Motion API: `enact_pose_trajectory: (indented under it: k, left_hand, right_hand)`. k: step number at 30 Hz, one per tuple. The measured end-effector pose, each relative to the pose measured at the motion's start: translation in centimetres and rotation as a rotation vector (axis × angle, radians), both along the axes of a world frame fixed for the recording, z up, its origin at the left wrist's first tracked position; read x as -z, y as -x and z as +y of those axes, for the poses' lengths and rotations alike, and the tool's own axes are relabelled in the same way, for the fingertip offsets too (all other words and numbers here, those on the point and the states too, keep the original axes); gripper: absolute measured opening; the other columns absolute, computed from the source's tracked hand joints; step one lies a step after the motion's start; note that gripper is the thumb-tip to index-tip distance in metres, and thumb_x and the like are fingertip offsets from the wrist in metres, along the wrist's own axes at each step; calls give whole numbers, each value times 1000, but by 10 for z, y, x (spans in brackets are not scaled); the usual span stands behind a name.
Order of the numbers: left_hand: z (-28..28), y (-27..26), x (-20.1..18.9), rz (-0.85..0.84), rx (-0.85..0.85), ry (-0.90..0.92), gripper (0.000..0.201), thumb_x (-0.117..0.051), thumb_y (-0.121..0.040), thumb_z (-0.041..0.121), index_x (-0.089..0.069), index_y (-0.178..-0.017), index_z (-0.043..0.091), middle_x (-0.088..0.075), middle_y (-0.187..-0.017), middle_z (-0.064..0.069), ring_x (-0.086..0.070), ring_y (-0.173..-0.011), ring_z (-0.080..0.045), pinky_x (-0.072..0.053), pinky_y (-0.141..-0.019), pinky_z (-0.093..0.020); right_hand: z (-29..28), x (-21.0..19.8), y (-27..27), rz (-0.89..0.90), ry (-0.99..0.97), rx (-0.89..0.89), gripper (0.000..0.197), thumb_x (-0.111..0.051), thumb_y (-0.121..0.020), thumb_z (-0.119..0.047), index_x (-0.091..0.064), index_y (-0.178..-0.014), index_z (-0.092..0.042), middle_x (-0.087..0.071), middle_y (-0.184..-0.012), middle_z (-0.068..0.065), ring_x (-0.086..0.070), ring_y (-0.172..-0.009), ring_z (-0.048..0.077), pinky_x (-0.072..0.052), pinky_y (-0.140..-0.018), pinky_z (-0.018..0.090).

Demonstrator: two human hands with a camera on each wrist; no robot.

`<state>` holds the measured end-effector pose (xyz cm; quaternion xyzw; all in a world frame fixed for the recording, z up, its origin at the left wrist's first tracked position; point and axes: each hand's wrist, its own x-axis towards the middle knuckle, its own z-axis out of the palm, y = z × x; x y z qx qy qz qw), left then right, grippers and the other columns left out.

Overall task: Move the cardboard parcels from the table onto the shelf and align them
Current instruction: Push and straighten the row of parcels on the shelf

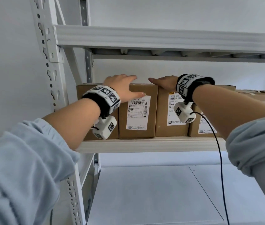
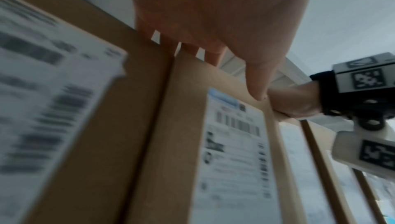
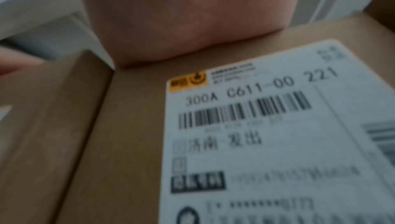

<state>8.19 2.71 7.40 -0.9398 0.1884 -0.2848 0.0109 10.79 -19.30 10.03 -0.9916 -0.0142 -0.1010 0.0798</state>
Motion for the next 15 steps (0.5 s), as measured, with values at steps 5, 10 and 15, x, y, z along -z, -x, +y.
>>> enact_pose_trajectory:
  k: [5,10,15]
  left_hand:
    - [-37,-10,13,-74,-49,-42,83,-34,-81,87,-41,-145,34,-58,-137,-1,-56,-119,-28,-45,-93,-44]
    - [-34,-14,14,-96,-65,7,77,-35,-81,87,-52,-133,33,-65,-120,3,-60,-107,-24,-49,-86,-40]
    - [-34,-10,13,-95,-57,17,76,-37,-81,86,-53,-132,33,-66,-119,4,-61,-107,-24,-49,-86,-39]
  right_hand:
    - [-2,5,1,-191,176,-65,86,-6,-92,-77,-66,-109,-19,-66,-115,14,-59,-105,32,-44,-89,41]
    - [-3,6,7,-308,239,-102,78,-9,-95,-72,-55,-70,-14,-60,-74,9,-61,-82,31,-46,-75,38]
    - [-7,-6,12,-161,133,-51,93,-9,-86,-84,-63,-126,-20,-62,-127,12,-56,-114,31,-41,-98,43]
